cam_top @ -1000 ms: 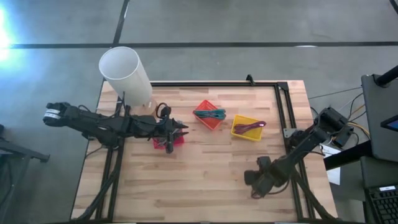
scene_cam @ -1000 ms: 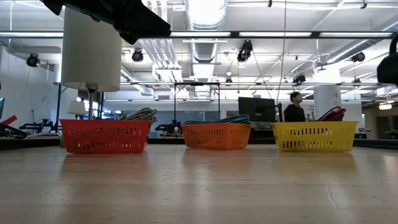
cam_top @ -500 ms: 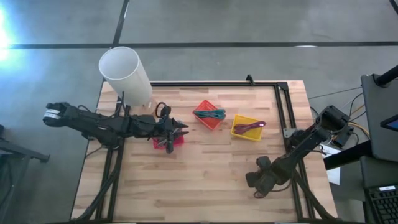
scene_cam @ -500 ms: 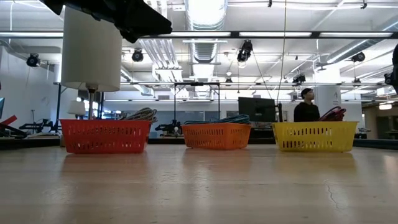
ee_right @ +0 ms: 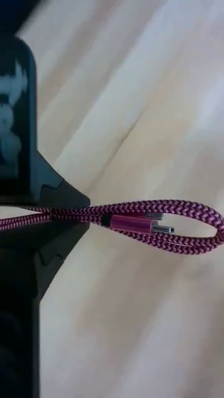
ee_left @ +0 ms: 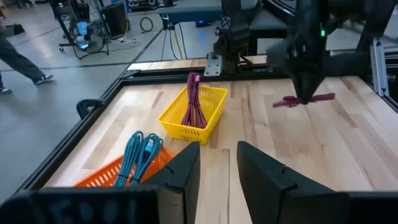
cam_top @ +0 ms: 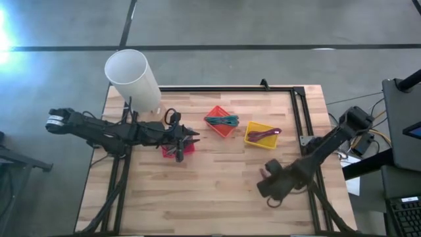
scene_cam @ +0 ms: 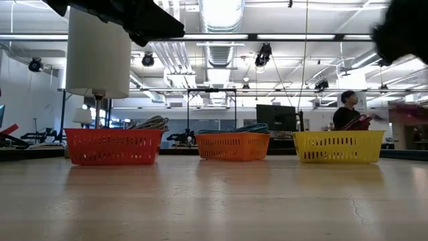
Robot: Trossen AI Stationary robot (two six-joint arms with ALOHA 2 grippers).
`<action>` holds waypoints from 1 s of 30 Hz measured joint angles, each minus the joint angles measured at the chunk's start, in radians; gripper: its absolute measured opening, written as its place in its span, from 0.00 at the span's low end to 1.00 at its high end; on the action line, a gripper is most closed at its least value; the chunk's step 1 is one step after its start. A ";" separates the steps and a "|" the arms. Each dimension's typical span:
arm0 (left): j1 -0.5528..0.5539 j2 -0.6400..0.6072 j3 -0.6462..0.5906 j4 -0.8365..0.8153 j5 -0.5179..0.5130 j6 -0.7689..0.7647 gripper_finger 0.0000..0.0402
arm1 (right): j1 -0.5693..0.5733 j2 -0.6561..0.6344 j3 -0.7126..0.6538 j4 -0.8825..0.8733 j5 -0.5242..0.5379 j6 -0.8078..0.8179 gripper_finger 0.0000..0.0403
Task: Pick & Place USB Port
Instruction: Put the black and pink charger cable into the yellow bin
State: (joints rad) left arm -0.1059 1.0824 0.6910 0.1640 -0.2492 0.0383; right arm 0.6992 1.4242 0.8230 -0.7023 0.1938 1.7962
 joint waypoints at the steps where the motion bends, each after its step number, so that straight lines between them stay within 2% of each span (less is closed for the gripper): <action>1: 0.000 0.000 -0.001 -0.001 0.000 0.000 0.27 | -0.014 -0.023 0.011 0.004 0.035 -0.057 0.05; 5: 0.000 0.000 -0.003 -0.001 0.000 0.000 0.27 | -0.073 -0.109 0.050 -0.024 0.176 -0.330 0.05; 8: 0.000 0.000 -0.005 -0.001 0.000 0.010 0.27 | -0.127 -0.164 0.076 -0.057 0.356 -0.528 0.05; 11: 0.000 0.000 -0.005 -0.001 0.000 0.014 0.27 | -0.181 -0.207 0.086 -0.069 0.557 -0.644 0.05; 13: 0.000 0.000 -0.005 0.000 0.000 0.013 0.27 | -0.219 -0.234 0.090 -0.070 0.610 -0.732 0.05; 17: 0.000 0.000 -0.007 -0.006 0.000 0.013 0.27 | -0.315 -0.269 0.089 -0.084 0.550 -0.986 0.05; 21: 0.000 0.000 -0.009 -0.007 0.000 0.012 0.27 | -0.423 -0.279 0.089 -0.095 0.402 -1.215 0.05; 30: 0.000 0.000 -0.009 -0.007 0.000 -0.014 0.27 | -0.622 -0.276 0.088 -0.233 0.168 -1.599 0.05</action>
State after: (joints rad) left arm -0.1062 1.0824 0.6819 0.1566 -0.2489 0.0242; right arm 0.0777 1.1484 0.9108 -0.9349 0.3614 0.1967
